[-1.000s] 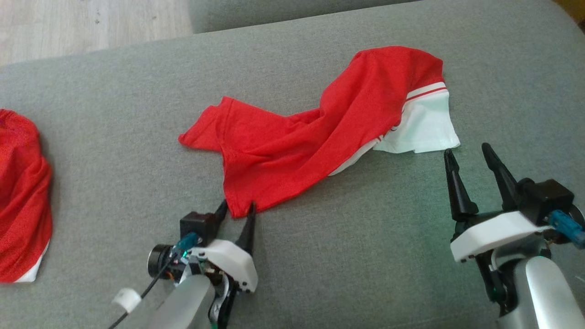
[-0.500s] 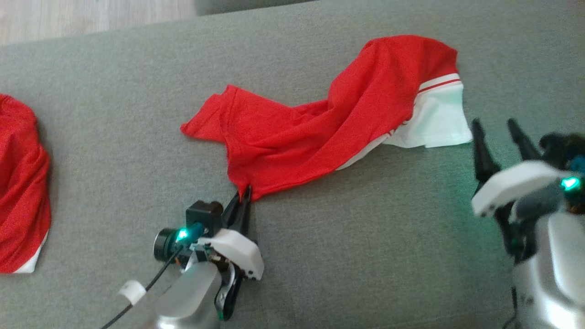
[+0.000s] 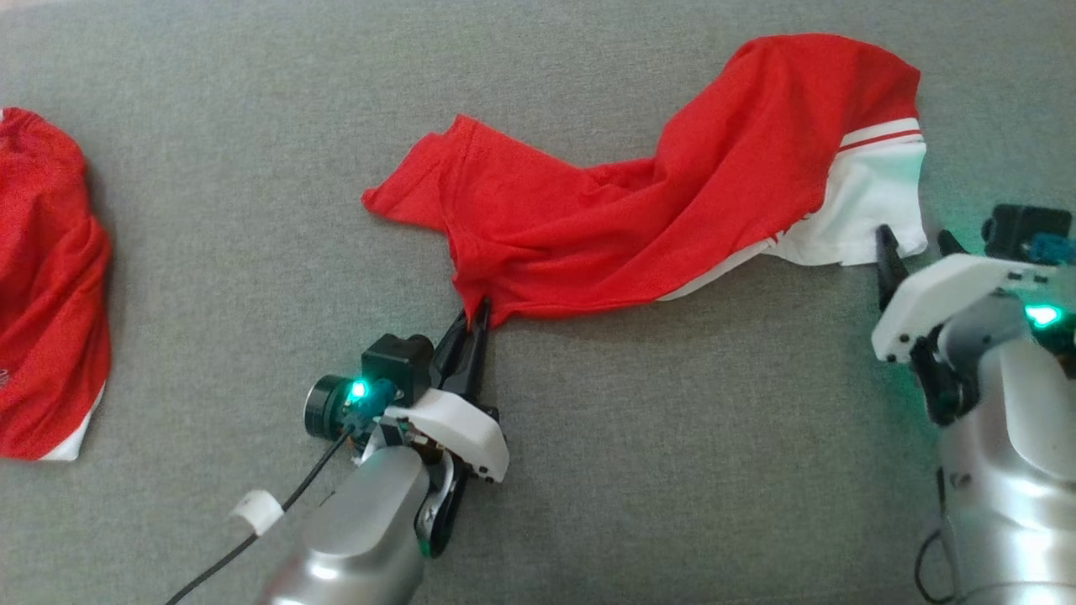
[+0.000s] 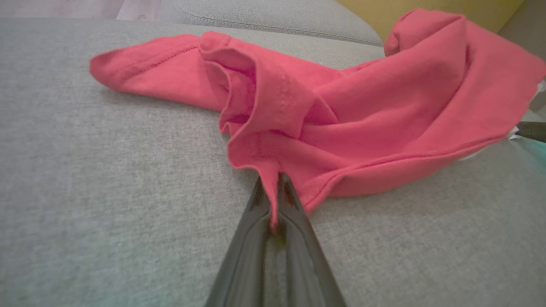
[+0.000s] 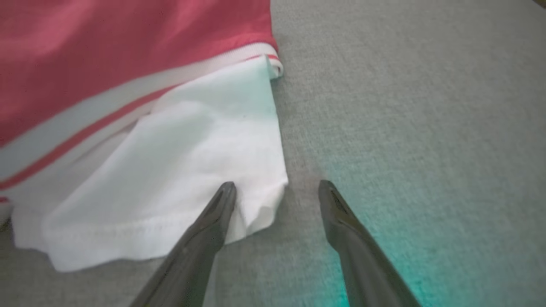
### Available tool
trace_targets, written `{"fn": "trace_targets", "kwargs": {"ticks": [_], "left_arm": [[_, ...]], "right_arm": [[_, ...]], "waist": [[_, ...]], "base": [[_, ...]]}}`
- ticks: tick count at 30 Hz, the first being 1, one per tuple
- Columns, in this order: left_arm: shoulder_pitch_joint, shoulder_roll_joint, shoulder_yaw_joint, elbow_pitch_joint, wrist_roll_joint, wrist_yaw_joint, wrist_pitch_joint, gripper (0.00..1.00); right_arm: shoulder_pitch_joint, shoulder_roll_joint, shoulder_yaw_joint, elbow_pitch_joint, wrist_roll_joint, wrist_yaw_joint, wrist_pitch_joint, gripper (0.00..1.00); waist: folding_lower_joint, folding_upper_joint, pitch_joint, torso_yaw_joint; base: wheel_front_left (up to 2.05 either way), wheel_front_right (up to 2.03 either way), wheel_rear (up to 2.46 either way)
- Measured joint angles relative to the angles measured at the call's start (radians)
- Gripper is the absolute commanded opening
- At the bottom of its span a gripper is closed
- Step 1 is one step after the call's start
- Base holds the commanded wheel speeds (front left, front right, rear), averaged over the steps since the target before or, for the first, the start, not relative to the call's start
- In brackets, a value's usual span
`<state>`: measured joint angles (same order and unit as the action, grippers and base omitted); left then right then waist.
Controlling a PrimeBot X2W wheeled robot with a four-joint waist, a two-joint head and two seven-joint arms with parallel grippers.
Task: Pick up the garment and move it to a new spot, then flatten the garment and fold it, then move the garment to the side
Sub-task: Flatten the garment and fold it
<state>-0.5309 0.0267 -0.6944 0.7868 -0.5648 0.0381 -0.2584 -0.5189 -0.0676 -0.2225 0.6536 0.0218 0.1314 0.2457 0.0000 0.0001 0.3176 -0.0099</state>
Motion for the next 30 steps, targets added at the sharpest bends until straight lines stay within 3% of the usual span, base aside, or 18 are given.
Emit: {"fn": "trace_targets", "kwargs": {"ticks": [1, 2, 3, 9, 15, 22, 26, 30], "left_arm": [[0.0, 0.0, 0.0, 0.0, 0.0, 0.0, -0.002, 0.0], [0.0, 0.0, 0.0, 0.001, 0.0, 0.0, -0.002, 0.0], [0.0, 0.0, 0.001, 0.002, 0.0, 0.0, -0.002, 0.0], [0.006, 0.003, 0.037, -0.012, -0.02, -0.003, -0.001, 0.0], [0.063, 0.035, 0.169, -0.206, -0.06, -0.041, 0.002, 0.0], [0.182, 0.081, 0.282, -0.574, -0.184, -0.063, 0.054, 0.0], [0.216, 0.136, 0.329, -0.815, -0.254, -0.023, 0.162, 0.0], [0.229, 0.19, 0.375, -1.034, -0.297, 0.052, 0.275, 0.0]], "right_arm": [[-0.008, -0.002, 0.009, 0.011, 0.0, 0.0, 0.0, 0.49], [-0.009, -0.004, 0.021, 0.019, 0.001, 0.0, -0.001, 0.49], [-0.009, -0.005, 0.034, 0.026, 0.003, 0.0, -0.004, 0.0], [-0.002, 0.002, 0.067, 0.04, 0.043, 0.0, -0.065, 0.0], [0.065, 0.007, 0.097, -0.094, 0.084, 0.0, -0.106, 0.0], [0.171, -0.021, 0.105, -0.519, 0.147, 0.0, -0.022, 0.0], [0.248, -0.035, 0.079, -0.772, 0.156, 0.0, 0.062, 0.0], [0.267, -0.046, 0.056, -1.008, 0.151, 0.0, 0.134, 0.0]], "waist": [[0.0, 0.0, 0.0, 0.0], [-0.0001, 0.0, -0.001, -0.001], [0.0, 0.0, -0.002, -0.002], [0.0002, 0.0, -0.028, -0.015], [0.0002, 0.0, -0.072, -0.028], [0.0, -0.0001, -0.158, -0.049], [-0.0001, 0.0, -0.197, -0.059], [-0.0001, 0.0, -0.209, -0.068]], "base": [[0.0, 0.0, 0.0], [0.0, 0.0, 0.0], [0.0, 0.0, 0.0], [0.0, 0.0, 0.0], [0.0, 0.0, 0.0], [0.0, 0.0, 0.0], [0.0, 0.0, 0.0], [0.0, 0.0, 0.0]]}}
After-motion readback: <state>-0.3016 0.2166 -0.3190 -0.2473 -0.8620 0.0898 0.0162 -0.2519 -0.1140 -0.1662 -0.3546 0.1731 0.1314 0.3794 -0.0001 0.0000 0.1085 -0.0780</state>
